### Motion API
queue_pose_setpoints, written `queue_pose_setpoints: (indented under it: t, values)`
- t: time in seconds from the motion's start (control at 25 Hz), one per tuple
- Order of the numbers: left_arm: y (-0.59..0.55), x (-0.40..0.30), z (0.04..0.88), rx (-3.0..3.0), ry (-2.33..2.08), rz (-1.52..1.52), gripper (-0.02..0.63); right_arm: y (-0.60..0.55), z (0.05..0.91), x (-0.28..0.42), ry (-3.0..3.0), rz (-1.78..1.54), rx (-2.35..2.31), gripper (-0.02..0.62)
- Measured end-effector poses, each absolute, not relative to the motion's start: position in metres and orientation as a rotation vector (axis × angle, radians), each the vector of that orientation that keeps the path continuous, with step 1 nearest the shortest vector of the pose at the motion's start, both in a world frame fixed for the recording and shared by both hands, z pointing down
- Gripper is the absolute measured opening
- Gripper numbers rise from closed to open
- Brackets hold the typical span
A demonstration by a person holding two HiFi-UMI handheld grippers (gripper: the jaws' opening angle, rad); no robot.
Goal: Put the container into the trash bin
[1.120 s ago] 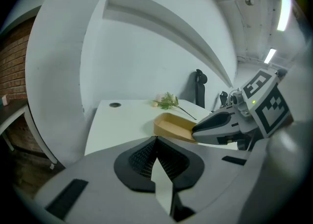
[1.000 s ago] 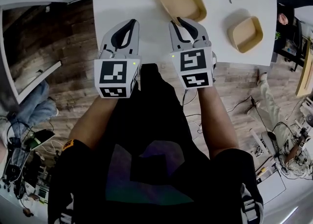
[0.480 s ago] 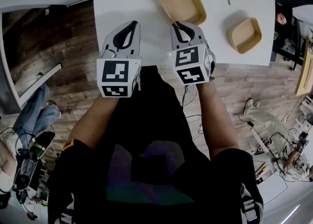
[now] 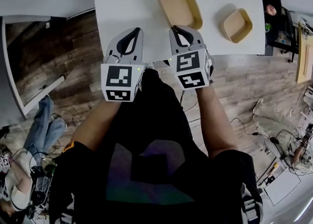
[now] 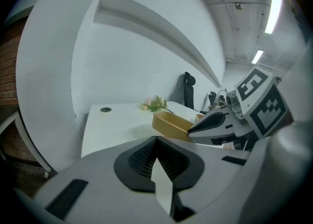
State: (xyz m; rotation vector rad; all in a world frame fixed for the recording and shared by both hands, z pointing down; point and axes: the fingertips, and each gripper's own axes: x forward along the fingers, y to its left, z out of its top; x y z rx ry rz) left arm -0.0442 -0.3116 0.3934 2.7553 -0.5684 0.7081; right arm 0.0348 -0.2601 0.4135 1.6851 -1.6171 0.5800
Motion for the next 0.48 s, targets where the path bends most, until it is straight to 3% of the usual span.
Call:
queue_pose_setpoints:
  t: [0.48]
  values:
    - [-0.259, -0.058, 0.359, 2.849, -0.387, 0.647, 0.009, -0.201, 0.365, 0.004, -1.553, 0.587, 1.881, 0.032]
